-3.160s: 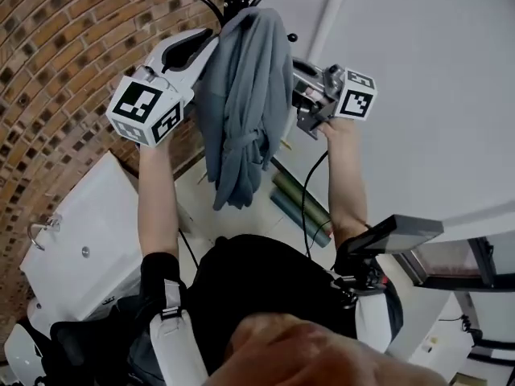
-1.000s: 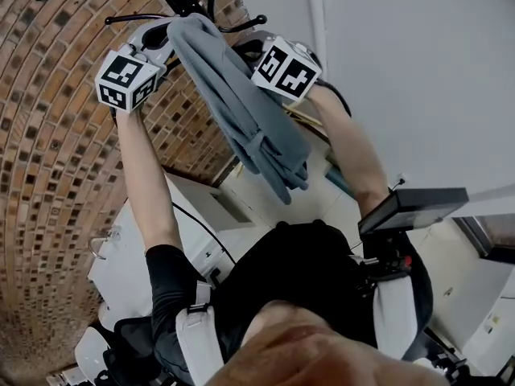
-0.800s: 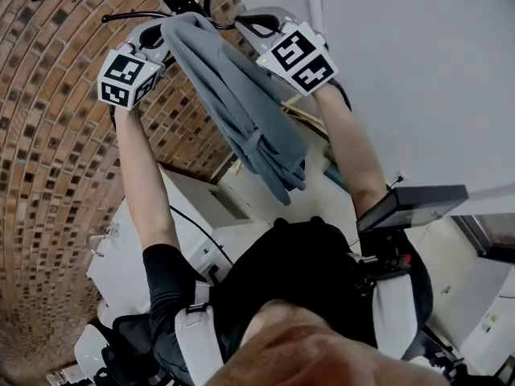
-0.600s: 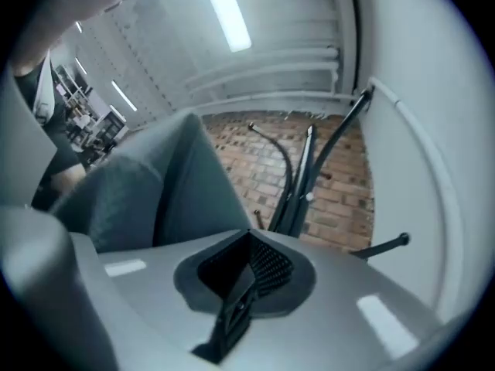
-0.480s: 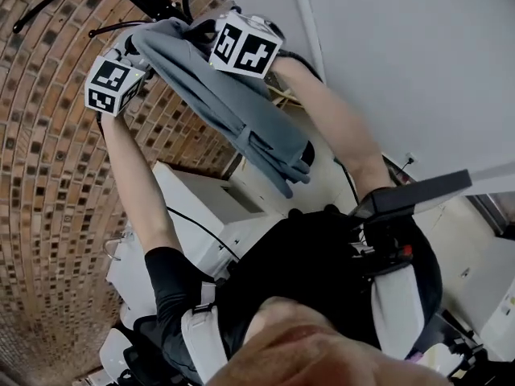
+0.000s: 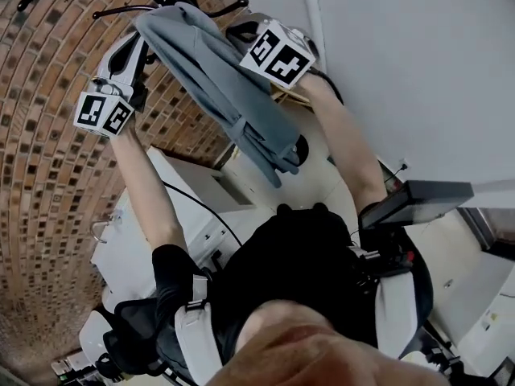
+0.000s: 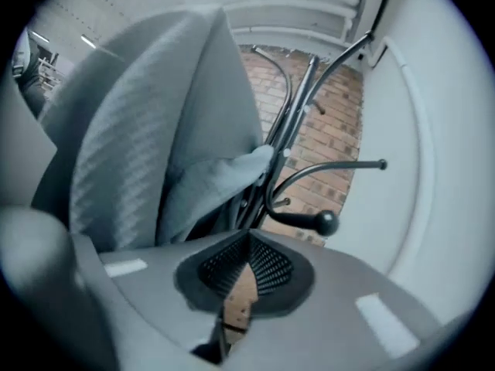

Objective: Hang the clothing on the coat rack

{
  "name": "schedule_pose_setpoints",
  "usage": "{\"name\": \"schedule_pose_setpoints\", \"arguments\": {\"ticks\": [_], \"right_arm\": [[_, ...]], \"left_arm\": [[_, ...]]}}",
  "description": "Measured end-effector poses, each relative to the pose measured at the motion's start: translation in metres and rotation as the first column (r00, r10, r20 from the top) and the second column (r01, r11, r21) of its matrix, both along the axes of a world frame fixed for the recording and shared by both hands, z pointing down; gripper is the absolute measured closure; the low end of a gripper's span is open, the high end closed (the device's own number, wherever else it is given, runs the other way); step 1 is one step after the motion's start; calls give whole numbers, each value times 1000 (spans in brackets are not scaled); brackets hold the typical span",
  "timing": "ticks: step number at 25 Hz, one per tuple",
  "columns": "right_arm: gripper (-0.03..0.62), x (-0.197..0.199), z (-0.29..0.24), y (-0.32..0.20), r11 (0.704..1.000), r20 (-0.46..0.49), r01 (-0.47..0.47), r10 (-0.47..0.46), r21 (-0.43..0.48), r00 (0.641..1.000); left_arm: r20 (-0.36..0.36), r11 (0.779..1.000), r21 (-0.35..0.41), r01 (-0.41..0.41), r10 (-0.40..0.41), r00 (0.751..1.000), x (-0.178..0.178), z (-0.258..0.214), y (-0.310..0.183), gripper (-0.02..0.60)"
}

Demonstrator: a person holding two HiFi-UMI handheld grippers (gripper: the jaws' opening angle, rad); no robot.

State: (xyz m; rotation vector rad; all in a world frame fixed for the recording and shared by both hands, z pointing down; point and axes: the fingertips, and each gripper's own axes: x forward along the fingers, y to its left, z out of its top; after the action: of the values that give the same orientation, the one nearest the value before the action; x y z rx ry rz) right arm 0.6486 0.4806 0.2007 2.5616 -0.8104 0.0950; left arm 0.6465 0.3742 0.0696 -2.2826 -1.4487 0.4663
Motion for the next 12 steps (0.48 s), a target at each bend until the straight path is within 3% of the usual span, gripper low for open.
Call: {"name": "schedule_pose_setpoints", "arguments": {"ticks": [3, 5, 8, 10, 12], "right_arm": [[594, -26, -31, 34, 982, -139, -39, 66, 186, 988], [594, -53, -33, 62, 928, -168, -2, 70, 373, 983], [594, -96, -5, 98, 763, -110, 44, 36, 645, 993], [594, -121, 14, 116, 664, -74, 34, 32, 747, 997], [594, -142, 30, 129, 586, -33, 12, 27, 810, 999]], "left_arm": [[-59, 996, -89, -17, 12, 998, -47, 6, -9, 569], [-77, 986, -161, -40, 28, 997, -90, 20, -14, 569], [-44, 964, -263, -47, 36, 998, -159, 59, -33, 569], [41, 938, -347, -14, 30, 999, -188, 88, -52, 569], [143, 910, -413, 46, 14, 990, -206, 116, -70, 568]]}}
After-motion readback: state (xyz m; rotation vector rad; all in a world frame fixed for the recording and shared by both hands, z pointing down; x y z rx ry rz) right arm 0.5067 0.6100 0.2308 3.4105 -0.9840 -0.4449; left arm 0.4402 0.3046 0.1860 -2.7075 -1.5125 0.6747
